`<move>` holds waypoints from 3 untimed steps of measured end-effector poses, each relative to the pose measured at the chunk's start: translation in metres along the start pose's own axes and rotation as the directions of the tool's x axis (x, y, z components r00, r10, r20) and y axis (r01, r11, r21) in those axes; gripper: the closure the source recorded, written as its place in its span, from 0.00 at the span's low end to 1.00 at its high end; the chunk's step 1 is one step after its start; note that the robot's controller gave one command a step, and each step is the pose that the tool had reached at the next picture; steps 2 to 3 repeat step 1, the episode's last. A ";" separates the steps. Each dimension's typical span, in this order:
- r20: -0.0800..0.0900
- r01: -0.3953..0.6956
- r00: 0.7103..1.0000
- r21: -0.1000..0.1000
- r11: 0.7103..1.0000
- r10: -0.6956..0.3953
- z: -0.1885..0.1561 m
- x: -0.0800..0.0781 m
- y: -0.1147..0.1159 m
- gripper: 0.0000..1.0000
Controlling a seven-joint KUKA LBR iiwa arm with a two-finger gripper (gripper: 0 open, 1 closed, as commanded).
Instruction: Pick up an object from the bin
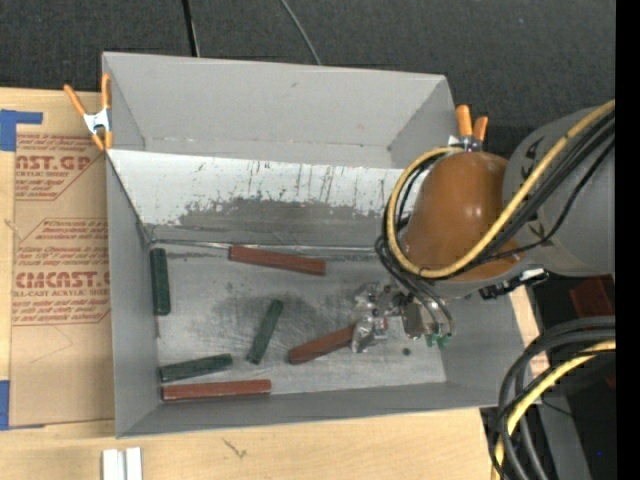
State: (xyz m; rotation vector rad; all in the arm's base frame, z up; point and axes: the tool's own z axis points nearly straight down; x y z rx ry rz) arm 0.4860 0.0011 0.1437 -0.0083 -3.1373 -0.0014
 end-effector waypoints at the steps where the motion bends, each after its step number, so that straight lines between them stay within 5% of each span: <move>1: 0.006 0.000 1.000 0.000 1.000 0.000 -0.022 -0.001 0.000 1.00; 3: 0.006 0.000 1.000 0.000 1.000 0.000 -0.022 -0.001 0.000 1.00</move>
Offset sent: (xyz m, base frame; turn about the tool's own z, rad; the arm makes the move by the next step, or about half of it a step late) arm 0.0001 0.0000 0.0173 0.0000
